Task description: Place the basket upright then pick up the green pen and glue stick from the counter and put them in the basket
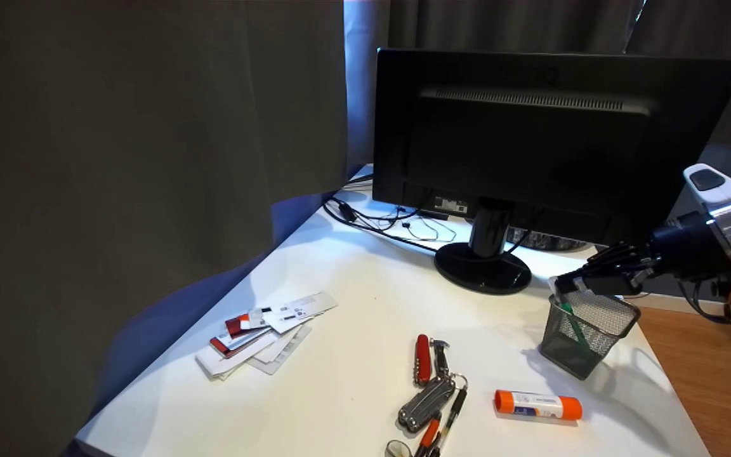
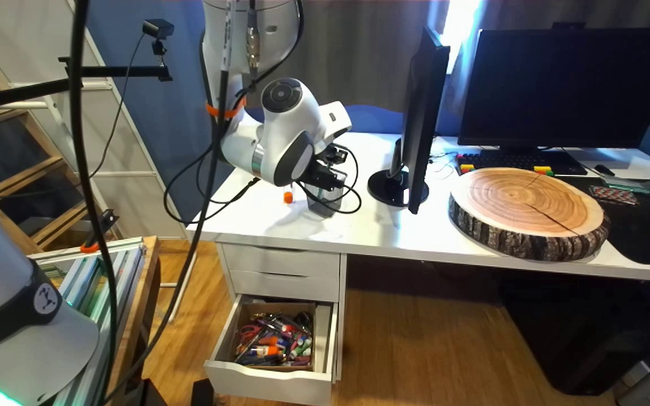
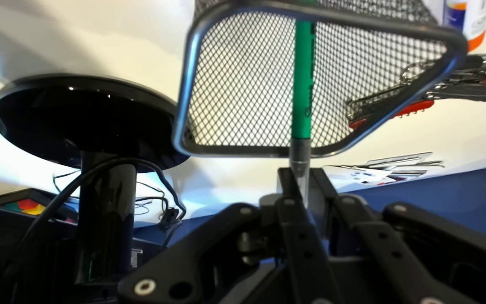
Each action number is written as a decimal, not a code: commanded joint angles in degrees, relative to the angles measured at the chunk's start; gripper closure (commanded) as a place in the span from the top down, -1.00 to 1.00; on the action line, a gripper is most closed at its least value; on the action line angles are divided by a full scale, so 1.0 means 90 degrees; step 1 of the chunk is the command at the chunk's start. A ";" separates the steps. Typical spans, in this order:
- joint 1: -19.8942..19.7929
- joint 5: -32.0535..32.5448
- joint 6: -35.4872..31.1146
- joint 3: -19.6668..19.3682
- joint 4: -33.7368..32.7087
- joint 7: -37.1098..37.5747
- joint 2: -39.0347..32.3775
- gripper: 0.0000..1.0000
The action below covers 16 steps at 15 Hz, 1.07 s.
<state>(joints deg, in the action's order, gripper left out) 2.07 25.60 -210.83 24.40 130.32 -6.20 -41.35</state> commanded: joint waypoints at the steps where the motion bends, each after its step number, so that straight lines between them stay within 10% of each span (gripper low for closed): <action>1: 0.0042 0.0121 -0.0043 -0.0121 0.0089 0.0166 0.0093 -0.11; 9: 0.0180 -0.0140 0.0094 -0.0173 0.0485 0.0312 0.0882 0.97; 16: 0.0459 -0.0046 0.1825 0.0367 0.0625 0.0462 0.1553 1.00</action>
<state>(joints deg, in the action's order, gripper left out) 5.02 25.31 -201.90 25.50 134.68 -3.53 -31.07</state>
